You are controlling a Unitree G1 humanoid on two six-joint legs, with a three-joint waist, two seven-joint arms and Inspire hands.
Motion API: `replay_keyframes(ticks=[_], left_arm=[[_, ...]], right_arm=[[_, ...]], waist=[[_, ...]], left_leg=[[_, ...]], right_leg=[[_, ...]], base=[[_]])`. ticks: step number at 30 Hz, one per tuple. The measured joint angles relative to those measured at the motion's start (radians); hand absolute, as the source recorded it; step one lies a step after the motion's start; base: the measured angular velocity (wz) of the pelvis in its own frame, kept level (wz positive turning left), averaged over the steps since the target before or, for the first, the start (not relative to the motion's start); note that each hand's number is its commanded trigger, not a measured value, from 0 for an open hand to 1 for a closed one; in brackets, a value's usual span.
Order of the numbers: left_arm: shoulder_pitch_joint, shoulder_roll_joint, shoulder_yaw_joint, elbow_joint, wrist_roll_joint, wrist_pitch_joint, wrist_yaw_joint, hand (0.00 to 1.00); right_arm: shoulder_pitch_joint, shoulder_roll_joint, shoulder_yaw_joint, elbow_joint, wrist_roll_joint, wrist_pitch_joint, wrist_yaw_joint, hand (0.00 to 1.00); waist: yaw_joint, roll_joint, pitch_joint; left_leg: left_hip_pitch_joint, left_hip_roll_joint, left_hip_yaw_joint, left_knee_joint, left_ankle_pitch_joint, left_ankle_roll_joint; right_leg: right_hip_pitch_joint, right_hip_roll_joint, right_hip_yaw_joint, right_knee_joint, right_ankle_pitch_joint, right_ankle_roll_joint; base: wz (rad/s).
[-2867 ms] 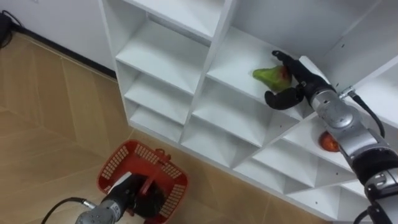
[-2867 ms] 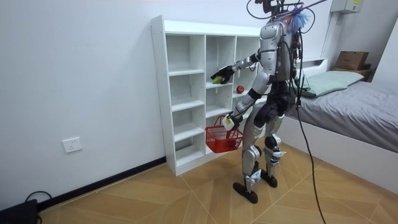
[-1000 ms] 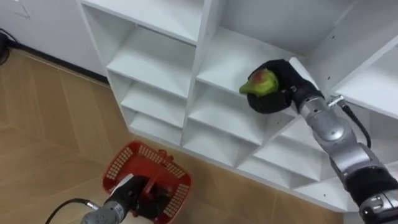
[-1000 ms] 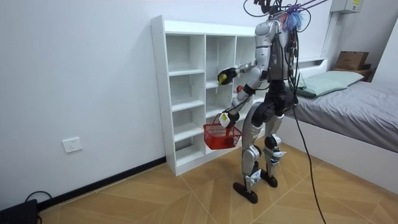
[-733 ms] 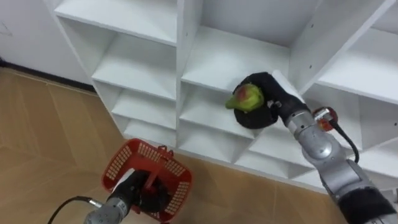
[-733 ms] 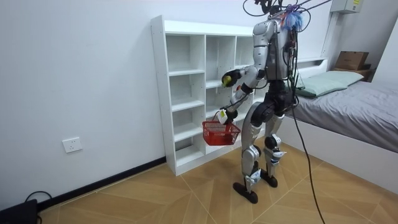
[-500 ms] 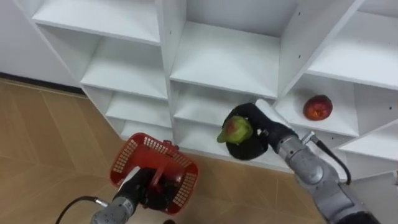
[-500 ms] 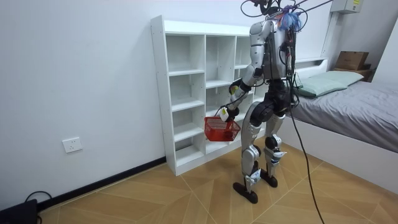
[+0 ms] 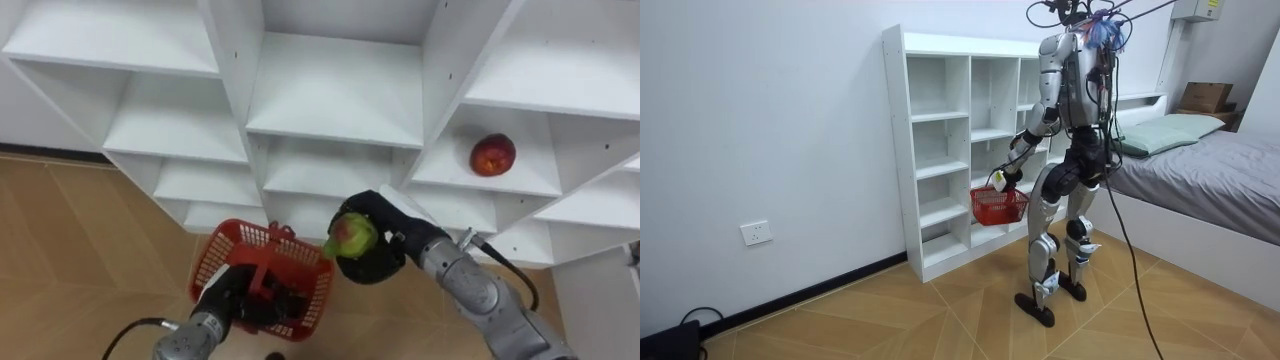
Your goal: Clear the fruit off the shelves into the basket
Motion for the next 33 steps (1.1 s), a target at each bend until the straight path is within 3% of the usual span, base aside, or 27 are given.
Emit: replay_keyframes(ticks=[4,10,23,33], left_arm=[[-0.001,-0.005,0.0,-0.029,-0.011,-0.002,0.016,1.0],[-0.002,-0.015,-0.001,-0.034,-0.019,-0.009,0.011,1.0],[-0.001,-0.01,-0.036,-0.087,-0.041,-0.044,0.003,1.0],[0.002,-0.006,-0.083,-0.121,-0.06,-0.048,-0.04,1.0]], right_arm=[[0.033,0.007,0.016,0.002,-0.01,0.015,0.006,1.0],[0.04,0.032,0.014,0.012,-0.084,0.021,0.005,1.0],[0.034,0.03,0.013,0.06,-0.096,0.018,-0.055,1.0],[0.029,0.029,0.013,0.082,-0.092,0.011,-0.093,1.0]], waist=[[-0.001,0.012,-0.0004],[-0.014,0.013,-0.0002],[-0.021,0.013,-0.0002],[-0.025,0.013,0.0]], left_leg=[[0.007,0.001,0.01,-0.008,0.0,0.0],[0.004,0.001,0.01,-0.01,0.0,0.0],[-0.003,0.001,0.018,-0.021,0.0,0.0],[-0.009,0.001,0.017,-0.021,0.0,0.0]], right_leg=[[-0.001,0.001,0.012,0.001,0.0,0.0],[-0.002,0.002,0.012,-0.003,0.0,0.0],[-0.017,0.0,0.01,-0.005,-0.001,0.001],[-0.022,0.0,0.009,-0.006,-0.001,0.001]], base=[[-0.08],[0.0],[-0.01],[0.0]])
